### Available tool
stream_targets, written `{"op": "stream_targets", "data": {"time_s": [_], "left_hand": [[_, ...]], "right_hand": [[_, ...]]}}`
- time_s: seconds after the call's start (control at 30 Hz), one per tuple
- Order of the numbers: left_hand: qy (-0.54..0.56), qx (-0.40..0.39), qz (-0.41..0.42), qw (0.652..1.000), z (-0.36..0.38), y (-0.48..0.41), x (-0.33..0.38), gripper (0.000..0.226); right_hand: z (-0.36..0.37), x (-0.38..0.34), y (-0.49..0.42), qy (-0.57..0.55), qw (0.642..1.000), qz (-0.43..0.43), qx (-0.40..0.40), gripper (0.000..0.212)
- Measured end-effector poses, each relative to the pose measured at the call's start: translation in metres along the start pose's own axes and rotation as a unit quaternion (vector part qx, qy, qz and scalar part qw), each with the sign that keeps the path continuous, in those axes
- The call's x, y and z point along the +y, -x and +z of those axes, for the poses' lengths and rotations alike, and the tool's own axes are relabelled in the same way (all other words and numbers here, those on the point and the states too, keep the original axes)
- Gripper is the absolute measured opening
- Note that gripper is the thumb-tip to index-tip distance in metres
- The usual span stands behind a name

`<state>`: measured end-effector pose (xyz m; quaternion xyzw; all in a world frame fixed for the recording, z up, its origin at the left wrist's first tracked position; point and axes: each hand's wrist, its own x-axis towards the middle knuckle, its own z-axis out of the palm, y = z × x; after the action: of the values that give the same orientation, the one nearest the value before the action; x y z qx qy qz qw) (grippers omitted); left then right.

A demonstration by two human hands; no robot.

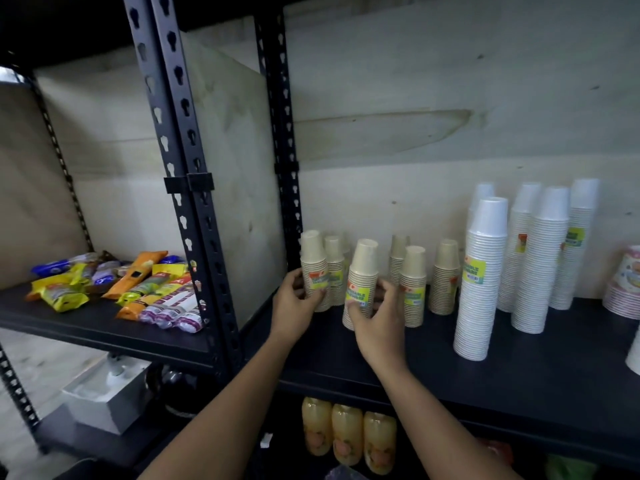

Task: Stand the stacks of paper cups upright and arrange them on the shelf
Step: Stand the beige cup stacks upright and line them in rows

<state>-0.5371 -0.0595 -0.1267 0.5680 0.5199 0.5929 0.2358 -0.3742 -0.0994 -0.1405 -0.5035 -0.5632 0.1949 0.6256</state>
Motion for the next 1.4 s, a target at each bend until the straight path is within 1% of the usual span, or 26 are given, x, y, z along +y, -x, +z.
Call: {"op": "stream_targets", "data": {"time_s": [0.1,0.23,0.37,0.57,0.83,0.97,1.4], "left_hand": [[0.009,-0.003,-0.027,1.000,-0.023,-0.007,-0.011,0.055],[0.015,-0.033,-0.067,0.997,-0.039,-0.018,-0.023,0.057],[0.020,-0.073,-0.098,0.992,-0.039,-0.028,-0.037,0.057],[0.053,-0.113,-0.109,0.986,-0.029,-0.036,-0.049,0.062],[0.062,-0.090,-0.085,0.990,-0.024,-0.039,-0.057,0.057],[0.054,-0.092,-0.072,0.992,-0.022,-0.036,-0.054,0.058],[0.049,-0.079,-0.072,0.993,-0.020,-0.032,-0.049,0.058]], "right_hand": [[0.019,-0.001,-0.004,0.006,1.000,0.009,-0.016,0.062],[0.039,0.001,-0.013,0.009,0.998,0.040,-0.050,0.060],[0.056,0.011,-0.021,0.022,0.996,0.062,-0.069,0.052],[0.069,0.019,-0.027,0.045,0.995,0.049,-0.080,0.052],[0.080,0.030,-0.032,0.092,0.994,0.033,-0.056,0.049],[0.083,0.030,-0.033,0.084,0.994,0.029,-0.058,0.051],[0.082,0.029,-0.029,0.081,0.995,0.018,-0.047,0.044]]}}
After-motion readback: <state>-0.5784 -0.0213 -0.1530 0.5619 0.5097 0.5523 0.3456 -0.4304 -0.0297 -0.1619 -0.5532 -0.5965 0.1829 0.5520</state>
